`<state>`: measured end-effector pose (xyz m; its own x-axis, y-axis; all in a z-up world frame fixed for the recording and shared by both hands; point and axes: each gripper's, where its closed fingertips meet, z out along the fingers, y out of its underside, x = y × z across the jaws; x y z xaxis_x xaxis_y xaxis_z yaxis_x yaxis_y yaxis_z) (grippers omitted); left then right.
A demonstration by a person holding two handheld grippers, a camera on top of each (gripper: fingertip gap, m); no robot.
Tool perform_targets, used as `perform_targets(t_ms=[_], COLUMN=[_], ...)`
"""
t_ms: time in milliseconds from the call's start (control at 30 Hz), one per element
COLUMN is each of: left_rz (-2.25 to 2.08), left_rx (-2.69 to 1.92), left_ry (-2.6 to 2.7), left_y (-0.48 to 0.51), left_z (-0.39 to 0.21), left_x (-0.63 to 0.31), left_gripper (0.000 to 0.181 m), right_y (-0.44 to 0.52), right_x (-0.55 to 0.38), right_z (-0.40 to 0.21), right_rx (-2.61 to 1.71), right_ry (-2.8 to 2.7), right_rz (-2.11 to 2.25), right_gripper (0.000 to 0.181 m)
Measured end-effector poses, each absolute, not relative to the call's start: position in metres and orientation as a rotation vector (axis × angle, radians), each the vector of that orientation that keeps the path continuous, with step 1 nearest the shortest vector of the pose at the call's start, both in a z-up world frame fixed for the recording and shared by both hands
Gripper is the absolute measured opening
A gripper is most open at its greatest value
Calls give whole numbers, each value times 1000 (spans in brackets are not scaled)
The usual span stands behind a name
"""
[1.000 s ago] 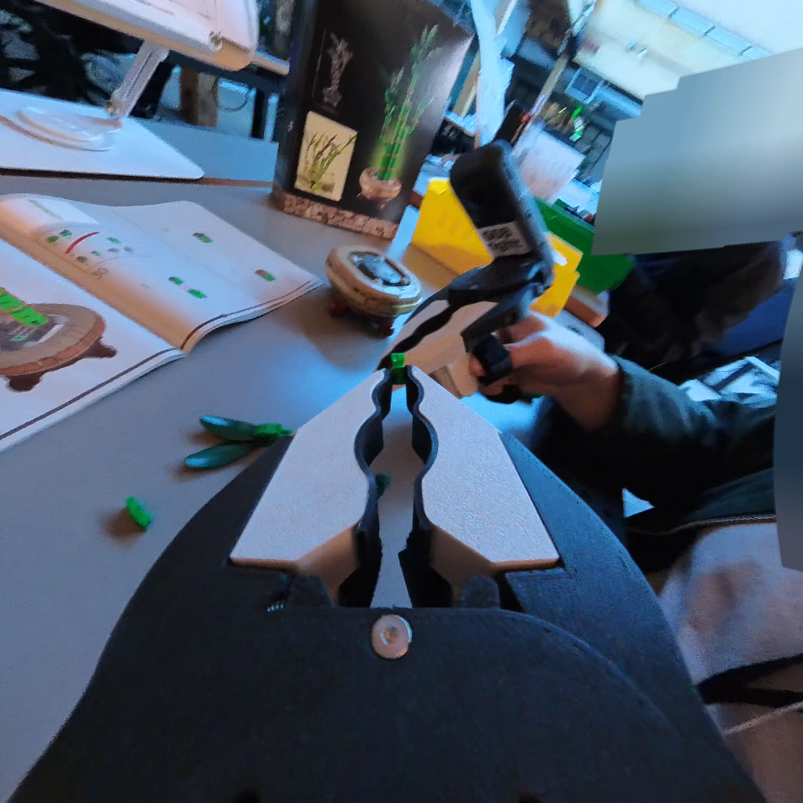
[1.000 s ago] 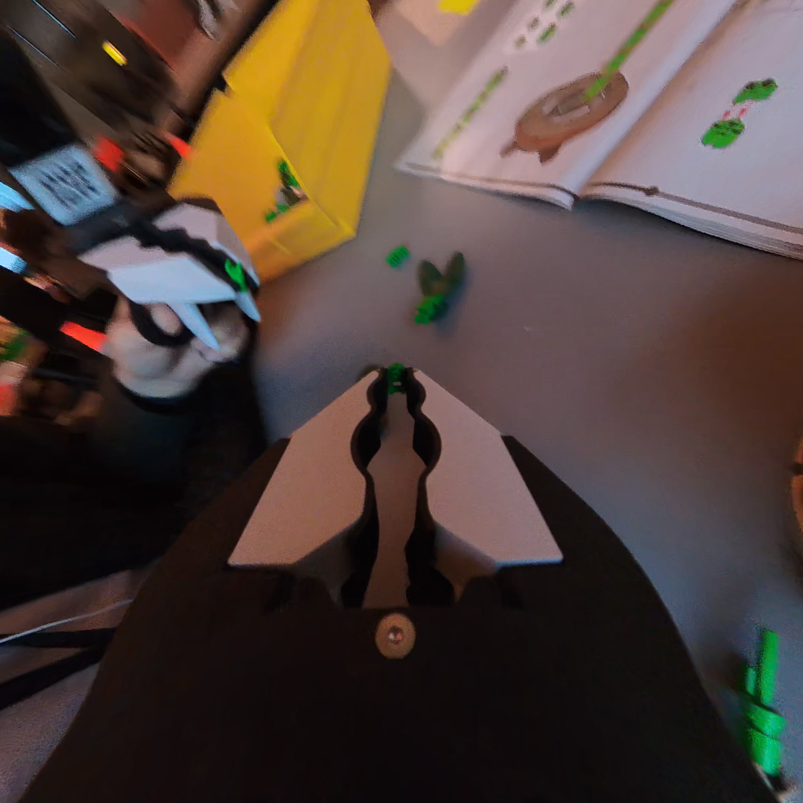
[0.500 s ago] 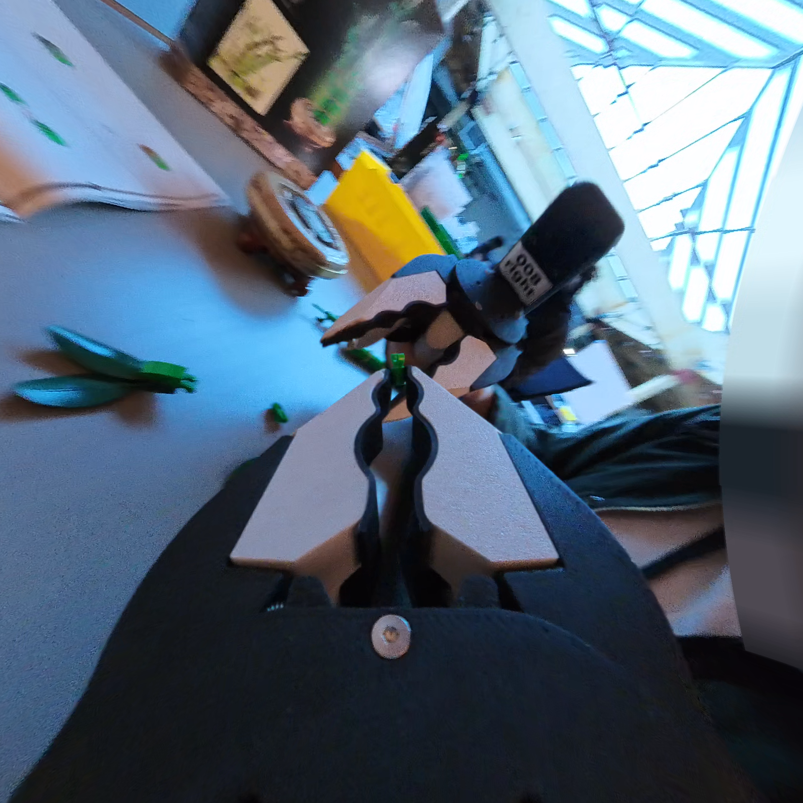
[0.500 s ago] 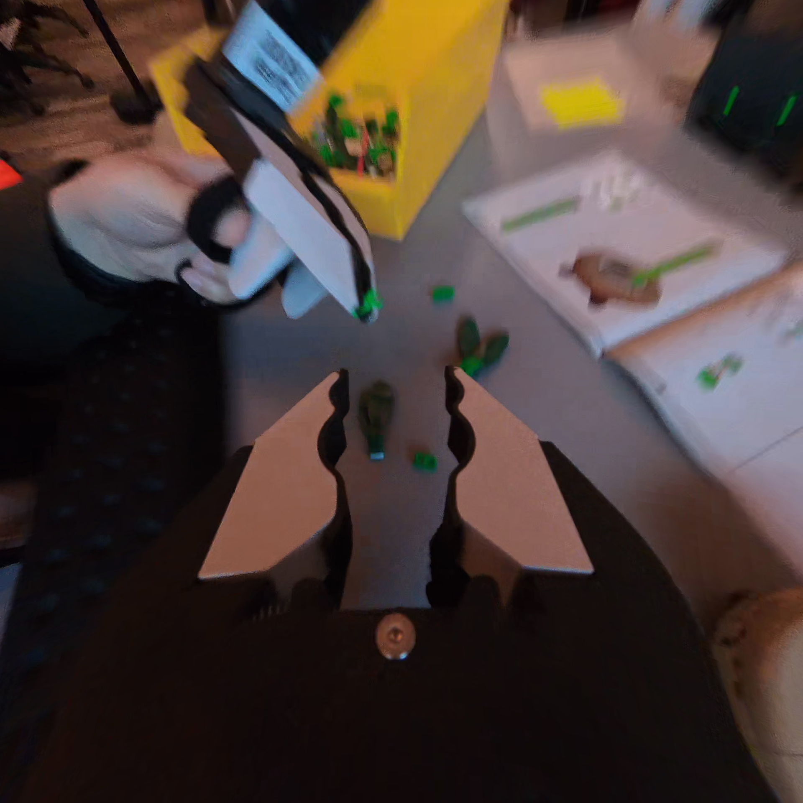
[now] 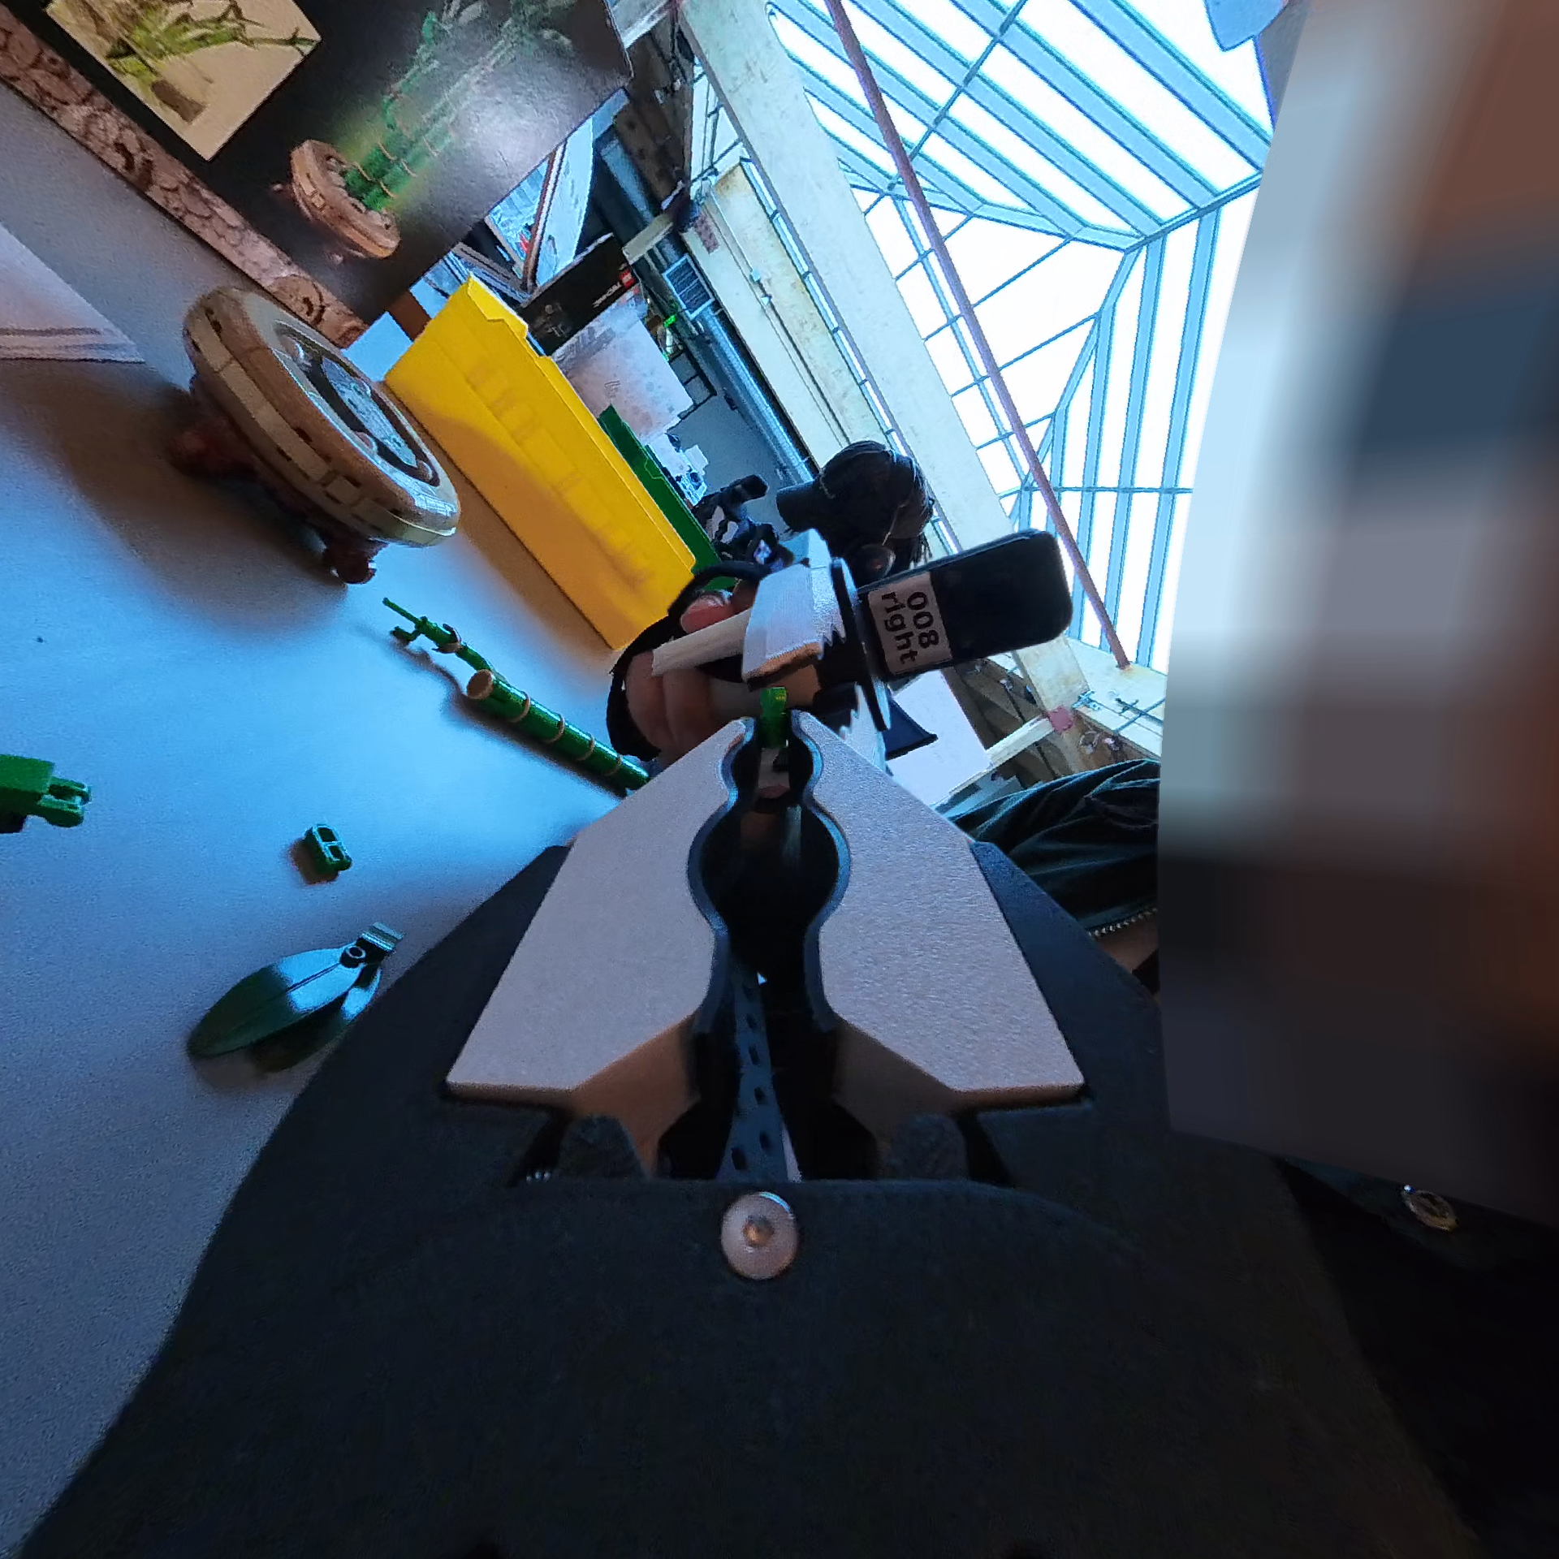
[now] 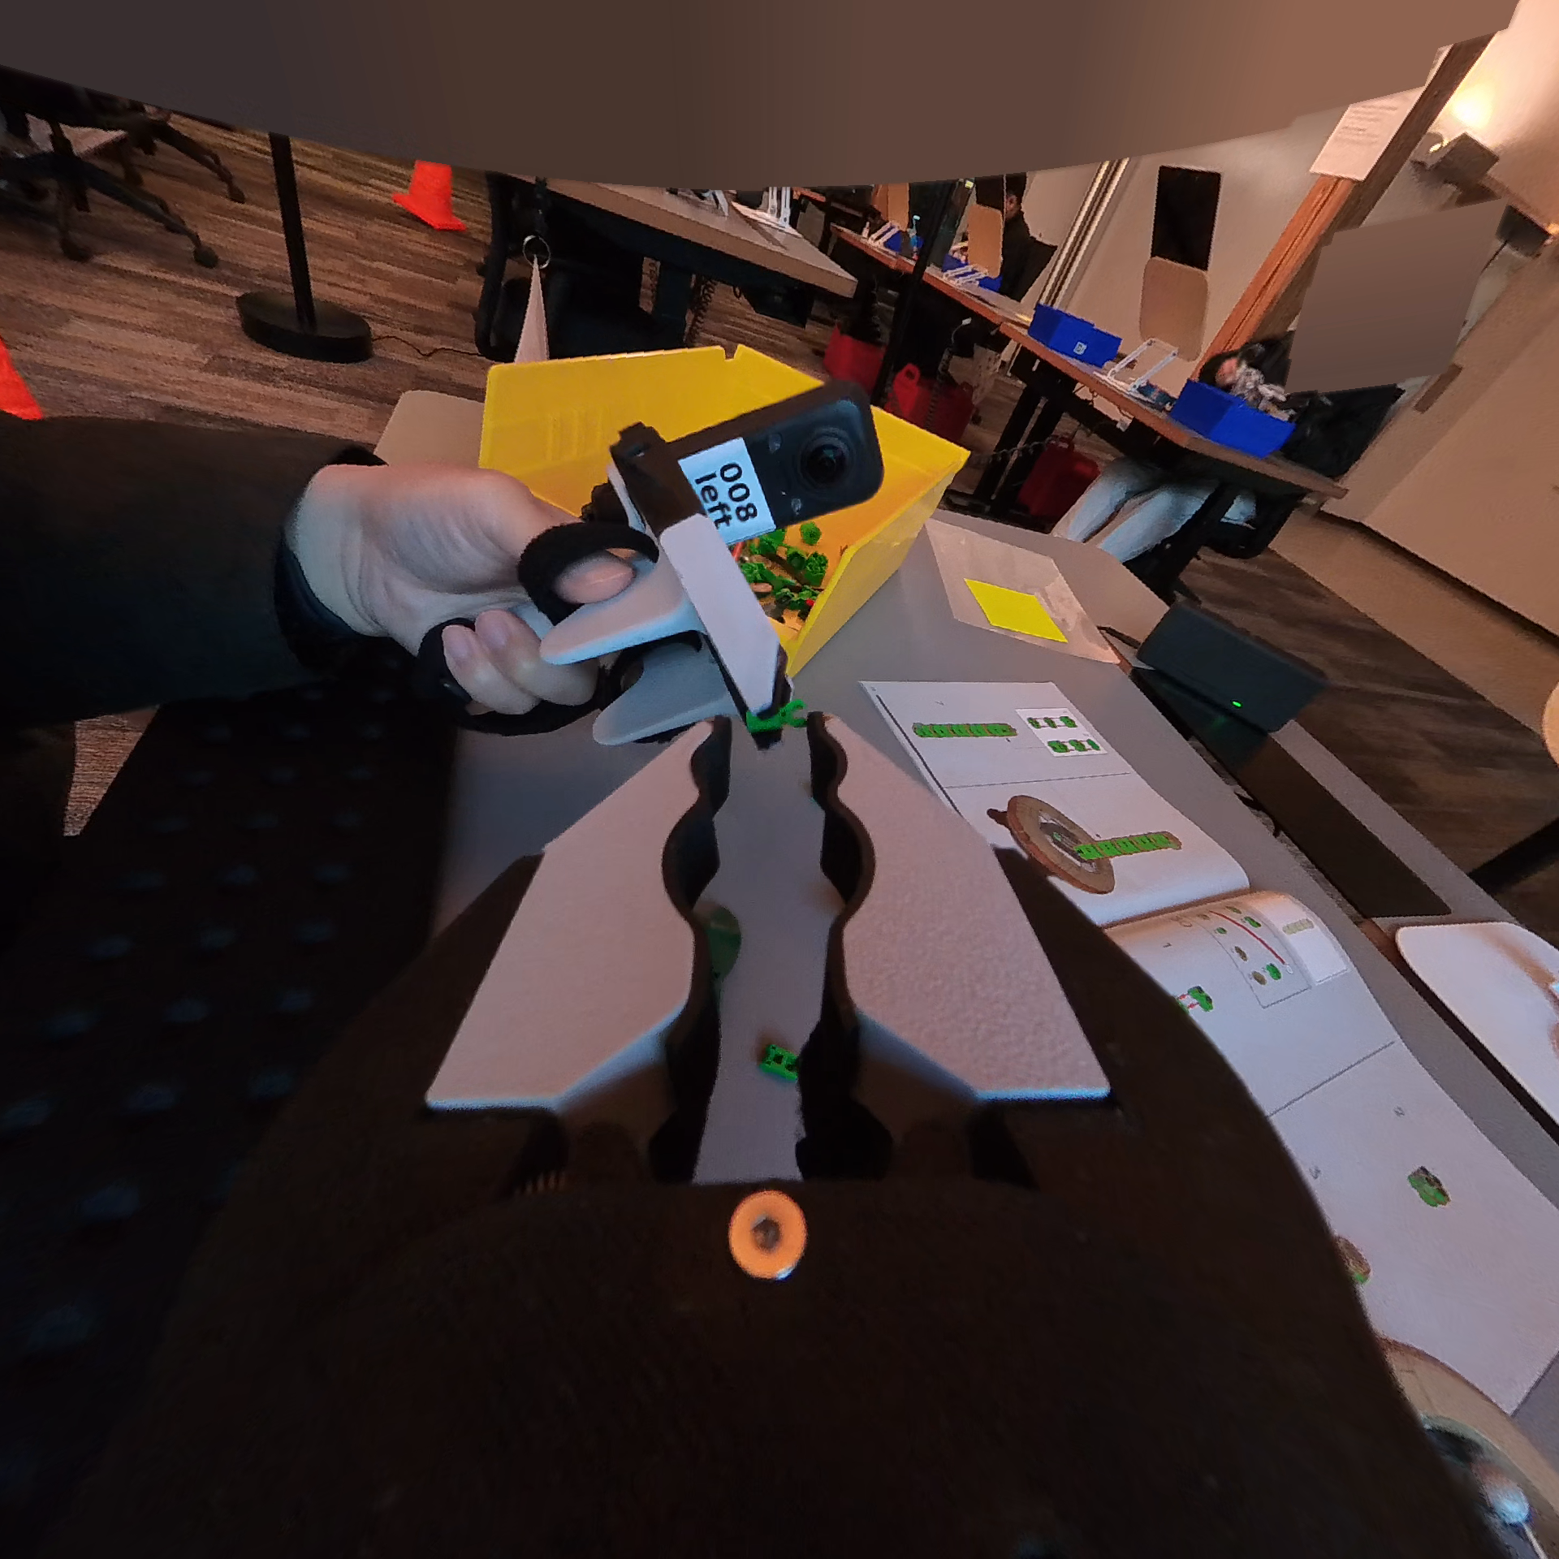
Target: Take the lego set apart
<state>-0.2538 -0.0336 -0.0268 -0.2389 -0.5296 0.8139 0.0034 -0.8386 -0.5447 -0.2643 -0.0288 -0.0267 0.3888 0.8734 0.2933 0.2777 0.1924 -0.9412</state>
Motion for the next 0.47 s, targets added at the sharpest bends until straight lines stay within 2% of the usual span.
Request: perform_targets(t_ms=[167, 233, 467], left_rz=[-2175, -2220, -2205], left_rx=[-1663, -1634, -1604], left_ry=[636, 600, 451], left_y=[-37, -35, -16], left_z=[-25, -20, -16], left_x=[-253, -254, -265], left_gripper=[4, 17, 30], right_y=[-29, -30, -28], right_x=[-265, -265, -262], right_z=[-25, -23, -17], right_rx=[-1352, -1357, -1369], right_ry=[-1132, -1114, -1052], right_rz=[586, 617, 722], right_gripper=[13, 13, 13])
